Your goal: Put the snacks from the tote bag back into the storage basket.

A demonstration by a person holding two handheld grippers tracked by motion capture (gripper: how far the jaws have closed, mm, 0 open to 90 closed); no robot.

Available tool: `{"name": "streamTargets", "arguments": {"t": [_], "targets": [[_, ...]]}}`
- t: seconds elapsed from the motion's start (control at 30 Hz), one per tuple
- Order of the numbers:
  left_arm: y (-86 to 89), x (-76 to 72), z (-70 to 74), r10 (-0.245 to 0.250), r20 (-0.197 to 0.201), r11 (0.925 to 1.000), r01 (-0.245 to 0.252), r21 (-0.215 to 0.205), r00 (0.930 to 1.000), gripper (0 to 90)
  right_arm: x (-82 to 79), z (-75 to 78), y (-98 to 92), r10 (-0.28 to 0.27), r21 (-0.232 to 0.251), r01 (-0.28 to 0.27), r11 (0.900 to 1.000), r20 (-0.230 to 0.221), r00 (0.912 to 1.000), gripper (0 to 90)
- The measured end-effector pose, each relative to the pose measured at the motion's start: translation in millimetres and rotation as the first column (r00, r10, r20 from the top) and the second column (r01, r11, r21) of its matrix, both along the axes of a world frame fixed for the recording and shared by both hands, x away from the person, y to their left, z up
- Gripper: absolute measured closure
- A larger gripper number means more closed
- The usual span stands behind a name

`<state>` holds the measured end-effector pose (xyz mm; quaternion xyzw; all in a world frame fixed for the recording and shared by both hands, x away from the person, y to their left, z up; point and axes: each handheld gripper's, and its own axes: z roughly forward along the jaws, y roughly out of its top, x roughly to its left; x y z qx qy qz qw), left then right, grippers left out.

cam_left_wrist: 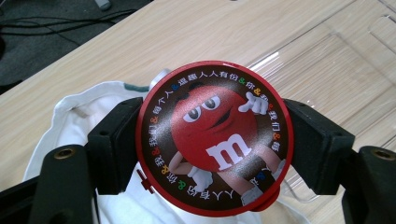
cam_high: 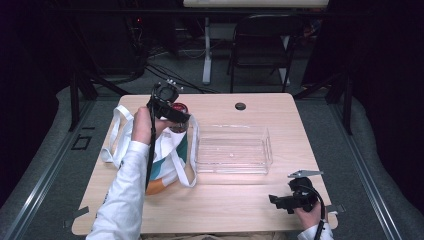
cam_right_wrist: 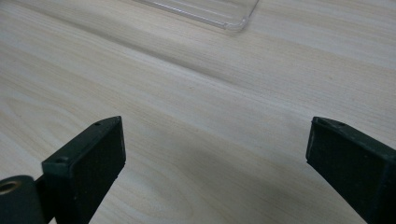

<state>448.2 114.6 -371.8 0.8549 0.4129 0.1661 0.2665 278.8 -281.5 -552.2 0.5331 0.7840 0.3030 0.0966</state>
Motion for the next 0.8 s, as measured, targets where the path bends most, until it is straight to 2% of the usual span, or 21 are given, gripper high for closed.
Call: {"name": "streamTargets", "arguments": {"t": [0.3, 0.4, 0.8], "targets": [[-17.8, 0.9, -4.7, -0.043, -0.014, 0.9991, 0.043, -0.004, 0.999, 26.1, -0.1, 0.2, -0.6, -0.003, 0.001, 0.003, 1.0, -0.004, 1.0, 4.5], [-20.6, 1.1, -6.3, -0.048, -0.015, 0.9986, 0.048, -0.02, 0.9987, 26.1, -0.4, 0.2, -0.8, -0.004, 0.005, 0.004, 1.0, -0.003, 1.0, 4.5], [-38.4, 0.9, -13.8, -0.085, -0.027, 0.9962, 0.085, -0.021, 0.996, 26.1, -0.7, 0.4, -1.1, -0.001, 0.006, 0.001, 1.0, -0.004, 1.0, 4.6]]}}
